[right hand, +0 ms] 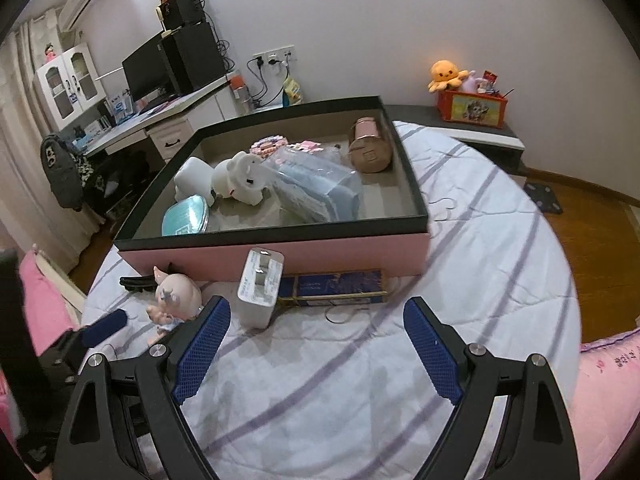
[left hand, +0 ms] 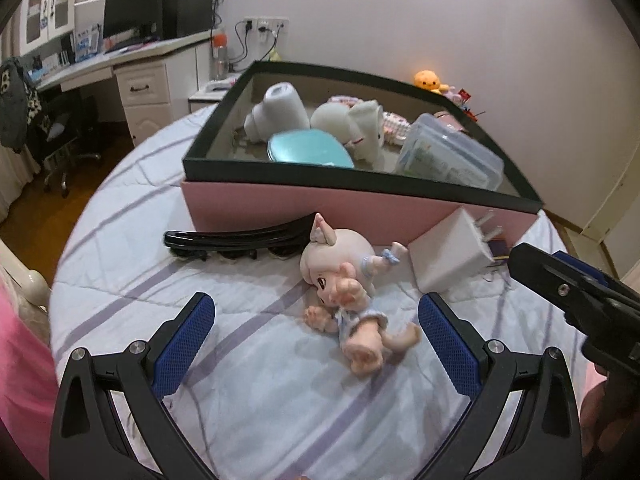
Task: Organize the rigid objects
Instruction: 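Grasp the doll with the left tool while the right tool grasps the white charger, then lower the doll into the box with the left tool while the right tool places the charger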
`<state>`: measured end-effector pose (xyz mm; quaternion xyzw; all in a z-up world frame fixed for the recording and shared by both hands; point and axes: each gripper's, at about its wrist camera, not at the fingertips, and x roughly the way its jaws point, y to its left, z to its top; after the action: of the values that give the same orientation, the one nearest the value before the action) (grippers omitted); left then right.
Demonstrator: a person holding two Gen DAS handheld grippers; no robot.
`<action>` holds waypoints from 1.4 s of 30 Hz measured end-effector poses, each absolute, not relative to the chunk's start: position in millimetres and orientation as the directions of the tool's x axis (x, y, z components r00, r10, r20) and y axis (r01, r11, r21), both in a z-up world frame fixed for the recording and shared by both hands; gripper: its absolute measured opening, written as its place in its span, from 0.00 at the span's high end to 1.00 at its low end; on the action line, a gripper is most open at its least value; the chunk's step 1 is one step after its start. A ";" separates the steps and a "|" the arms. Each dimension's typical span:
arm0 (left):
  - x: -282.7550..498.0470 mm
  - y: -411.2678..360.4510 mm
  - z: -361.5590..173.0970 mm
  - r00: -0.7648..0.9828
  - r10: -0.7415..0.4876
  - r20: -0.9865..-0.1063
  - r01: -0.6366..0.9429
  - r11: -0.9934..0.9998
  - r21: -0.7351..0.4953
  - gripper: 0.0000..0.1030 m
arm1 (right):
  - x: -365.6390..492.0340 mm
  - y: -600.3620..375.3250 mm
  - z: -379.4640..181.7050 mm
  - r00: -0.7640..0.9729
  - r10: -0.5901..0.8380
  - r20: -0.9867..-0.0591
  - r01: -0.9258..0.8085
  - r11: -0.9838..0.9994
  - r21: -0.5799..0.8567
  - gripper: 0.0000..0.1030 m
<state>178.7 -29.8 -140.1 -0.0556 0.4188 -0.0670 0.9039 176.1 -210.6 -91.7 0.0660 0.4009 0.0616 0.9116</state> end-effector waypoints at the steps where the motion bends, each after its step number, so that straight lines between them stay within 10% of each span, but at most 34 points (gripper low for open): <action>1: 181.6 -29.8 -142.9 0.636 -0.170 -0.753 0.072 0.984 -0.161 0.01 | 179.1 -208.9 -92.9 0.668 0.172 -0.724 -0.065 0.983 0.174 0.13; 7: 193.2 -28.0 -148.5 0.621 -0.205 -0.757 0.085 0.977 -0.194 0.22 | 194.9 -197.3 -102.9 0.644 0.211 -0.735 -0.097 0.976 0.195 0.14; 14: 191.5 -25.8 -145.7 0.614 -0.274 -0.740 0.138 0.961 -0.240 0.59 | 206.8 -178.4 -113.8 0.612 0.259 -0.747 -0.146 0.966 0.215 0.43; 20: 186.9 -22.5 -143.3 0.605 -0.319 -0.730 0.165 0.947 -0.277 0.60 | 209.8 -170.2 -118.9 0.595 0.332 -0.732 -0.201 0.943 0.265 0.77; 42: 133.9 -3.8 -101.3 0.681 -0.311 -0.663 0.192 0.949 -0.249 0.61 | 163.2 -191.1 -90.7 0.637 0.356 -0.684 -0.206 0.933 0.294 0.77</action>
<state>133.9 -3.8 -101.3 -0.0796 0.3752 -0.1377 0.9132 163.2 -191.1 -90.7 0.0947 0.3966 0.1563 0.8996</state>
